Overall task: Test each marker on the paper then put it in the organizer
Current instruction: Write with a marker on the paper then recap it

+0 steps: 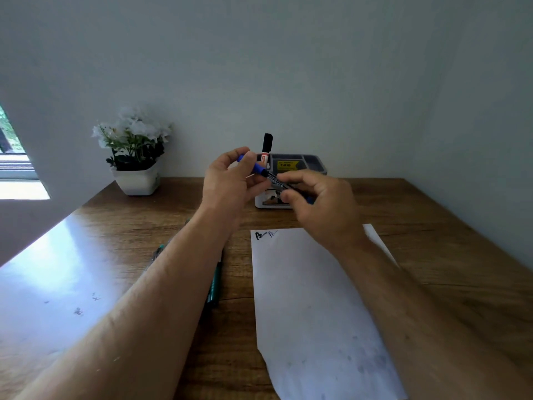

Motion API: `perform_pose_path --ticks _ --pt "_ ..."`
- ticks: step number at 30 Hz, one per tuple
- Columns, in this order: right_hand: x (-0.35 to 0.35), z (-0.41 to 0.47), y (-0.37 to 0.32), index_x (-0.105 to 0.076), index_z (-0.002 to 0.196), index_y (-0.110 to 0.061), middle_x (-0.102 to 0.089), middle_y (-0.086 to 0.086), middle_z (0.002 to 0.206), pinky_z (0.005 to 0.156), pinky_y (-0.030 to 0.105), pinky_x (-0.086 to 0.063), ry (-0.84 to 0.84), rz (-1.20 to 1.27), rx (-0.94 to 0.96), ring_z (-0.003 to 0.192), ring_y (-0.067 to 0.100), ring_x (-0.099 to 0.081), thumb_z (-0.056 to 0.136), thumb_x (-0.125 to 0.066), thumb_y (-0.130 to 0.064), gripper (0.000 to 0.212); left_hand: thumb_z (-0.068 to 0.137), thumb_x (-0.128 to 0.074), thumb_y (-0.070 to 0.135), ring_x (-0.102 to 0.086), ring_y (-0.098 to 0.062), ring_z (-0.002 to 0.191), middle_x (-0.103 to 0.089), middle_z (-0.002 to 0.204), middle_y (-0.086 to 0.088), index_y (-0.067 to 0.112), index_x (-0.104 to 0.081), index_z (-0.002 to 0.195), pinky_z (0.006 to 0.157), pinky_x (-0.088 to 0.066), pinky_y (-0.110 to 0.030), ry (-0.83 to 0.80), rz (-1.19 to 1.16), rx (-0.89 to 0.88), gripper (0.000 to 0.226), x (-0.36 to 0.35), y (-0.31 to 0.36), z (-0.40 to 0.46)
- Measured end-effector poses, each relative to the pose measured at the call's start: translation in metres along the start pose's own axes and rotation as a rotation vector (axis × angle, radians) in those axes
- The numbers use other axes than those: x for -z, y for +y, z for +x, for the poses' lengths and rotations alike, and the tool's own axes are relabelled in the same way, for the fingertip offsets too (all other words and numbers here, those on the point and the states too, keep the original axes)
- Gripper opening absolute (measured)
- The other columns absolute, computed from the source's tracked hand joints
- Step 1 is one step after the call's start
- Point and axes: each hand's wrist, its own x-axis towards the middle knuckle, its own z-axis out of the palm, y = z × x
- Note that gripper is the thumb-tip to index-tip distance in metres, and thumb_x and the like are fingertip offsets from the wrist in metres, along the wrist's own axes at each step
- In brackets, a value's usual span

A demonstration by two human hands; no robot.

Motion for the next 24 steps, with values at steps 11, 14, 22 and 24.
perform_pose_path --ticks 11,14,22,24 --pt "-0.011 -0.003 0.002 -0.061 0.106 -0.016 -0.072 -0.003 0.100 0.067 0.024 -0.059 0.039 -0.091 0.044 0.087 0.007 -0.068 0.095 -0.062 -0.026 0.015 0.097 -0.057 0.008 -0.073 -0.016 0.071 -0.074 0.086 -0.009 0.011 -0.065 0.112 0.065 -0.061 -0.031 -0.045 -0.007 0.008 0.017 0.001 0.002 -0.004" --pt "-0.011 -0.004 0.001 -0.060 0.104 -0.014 -0.072 -0.003 0.095 0.064 0.019 -0.056 0.025 -0.013 0.019 0.083 0.005 -0.068 0.096 -0.060 -0.025 0.013 0.097 -0.056 0.006 -0.074 -0.017 0.077 -0.075 0.089 -0.009 0.012 -0.065 0.112 0.067 -0.062 -0.031 -0.045 -0.039 0.020 0.018 0.001 0.000 -0.003" --pt "-0.015 -0.006 0.002 -0.058 0.102 -0.013 -0.068 0.004 0.087 0.058 0.029 -0.055 0.005 0.096 -0.081 0.075 0.017 -0.065 0.099 -0.055 -0.026 0.013 0.099 -0.053 0.004 -0.072 -0.019 0.085 -0.072 0.092 -0.011 0.011 -0.065 0.115 0.072 -0.062 -0.035 -0.053 -0.104 0.022 0.022 -0.003 -0.005 0.000" --pt "-0.016 -0.006 0.001 -0.059 0.103 -0.012 -0.068 0.006 0.090 0.065 0.034 -0.056 -0.001 0.124 -0.113 0.081 0.020 -0.066 0.099 -0.055 -0.026 0.014 0.099 -0.053 0.004 -0.072 -0.020 0.085 -0.073 0.092 -0.011 0.012 -0.065 0.114 0.073 -0.062 -0.035 -0.058 -0.108 0.017 0.021 -0.003 -0.006 0.000"
